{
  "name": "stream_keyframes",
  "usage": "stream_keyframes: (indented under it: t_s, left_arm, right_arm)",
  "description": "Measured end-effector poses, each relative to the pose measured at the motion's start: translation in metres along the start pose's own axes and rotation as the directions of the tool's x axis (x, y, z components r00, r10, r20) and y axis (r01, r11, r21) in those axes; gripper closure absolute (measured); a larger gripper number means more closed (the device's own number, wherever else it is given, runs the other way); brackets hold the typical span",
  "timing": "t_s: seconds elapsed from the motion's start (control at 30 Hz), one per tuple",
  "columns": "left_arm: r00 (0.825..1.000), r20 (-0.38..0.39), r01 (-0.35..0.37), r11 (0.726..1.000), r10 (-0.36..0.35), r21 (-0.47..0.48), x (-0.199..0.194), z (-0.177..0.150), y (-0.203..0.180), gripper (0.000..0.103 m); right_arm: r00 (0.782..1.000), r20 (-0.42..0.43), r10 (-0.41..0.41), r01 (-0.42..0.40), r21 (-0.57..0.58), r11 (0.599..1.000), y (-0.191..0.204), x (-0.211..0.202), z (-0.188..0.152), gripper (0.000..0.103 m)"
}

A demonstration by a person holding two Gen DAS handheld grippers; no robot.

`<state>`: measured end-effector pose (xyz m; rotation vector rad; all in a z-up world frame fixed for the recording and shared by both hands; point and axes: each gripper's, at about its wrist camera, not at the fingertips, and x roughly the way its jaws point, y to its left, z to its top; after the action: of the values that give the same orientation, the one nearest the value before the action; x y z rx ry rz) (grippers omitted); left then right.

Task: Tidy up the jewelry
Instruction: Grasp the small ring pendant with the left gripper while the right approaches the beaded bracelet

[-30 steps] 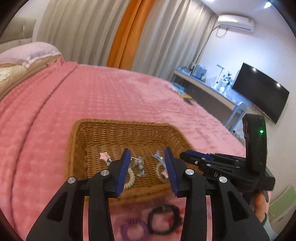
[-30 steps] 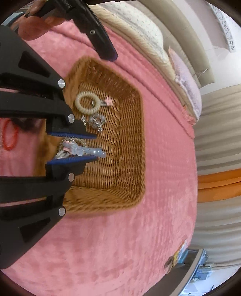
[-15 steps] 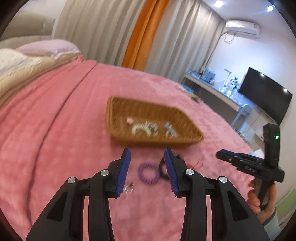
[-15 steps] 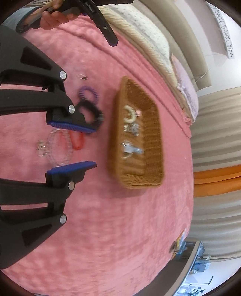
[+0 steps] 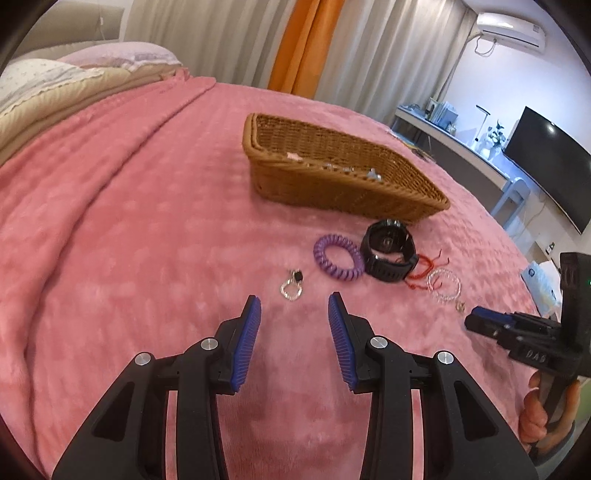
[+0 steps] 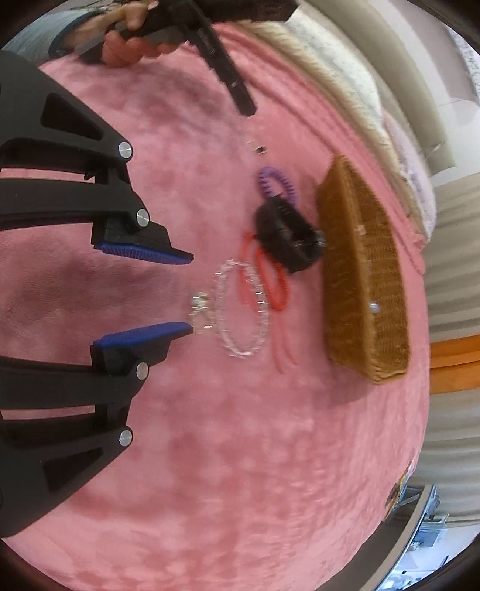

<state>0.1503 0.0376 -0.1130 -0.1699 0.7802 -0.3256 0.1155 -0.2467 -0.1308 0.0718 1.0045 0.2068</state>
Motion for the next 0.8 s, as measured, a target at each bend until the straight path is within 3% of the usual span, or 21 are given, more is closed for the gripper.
stream_keyframes:
  t_s: [0.2,0.33,0.57,0.67,0.73,0.8]
  left_arm:
    - [0.996,-0.085,-0.019,0.999,0.023,0.041,0.018,0.002,-0.006,0.066]
    - [0.989,-0.118,-0.071,0.991,0.084,0.114,0.034,0.010,-0.016,0.066]
    - [0.984,-0.134,-0.094,0.982,0.117,0.166,0.054,0.019,-0.023,0.066]
    - [0.984,-0.121,-0.105,0.974,0.131,0.200,0.054,0.016,-0.028,0.076]
    - [0.986,-0.110,-0.101,0.974,0.125,0.205,0.053,0.015,-0.030,0.090]
    - [0.988,-0.101,-0.092,0.976,0.113,0.197,0.052,0.014,-0.029,0.090]
  right_arm:
    - [1.000,-0.022,-0.019,0.019,0.008,1.000,0.001,0.008,-0.001,0.073]
    - [0.999,-0.029,-0.024,0.024,0.012,1.000,0.002,0.015,0.004,0.073]
    - [0.999,-0.018,-0.036,0.036,-0.002,0.999,0.005,0.022,0.012,0.072]
    - [0.999,-0.008,-0.031,0.031,-0.005,0.999,0.005,0.021,0.010,0.072]
    - [1.000,-0.004,-0.022,0.022,0.003,1.000,0.002,0.020,0.007,0.072]
    - [1.000,0.001,-0.016,0.016,0.016,1.000,0.000,0.018,0.005,0.072]
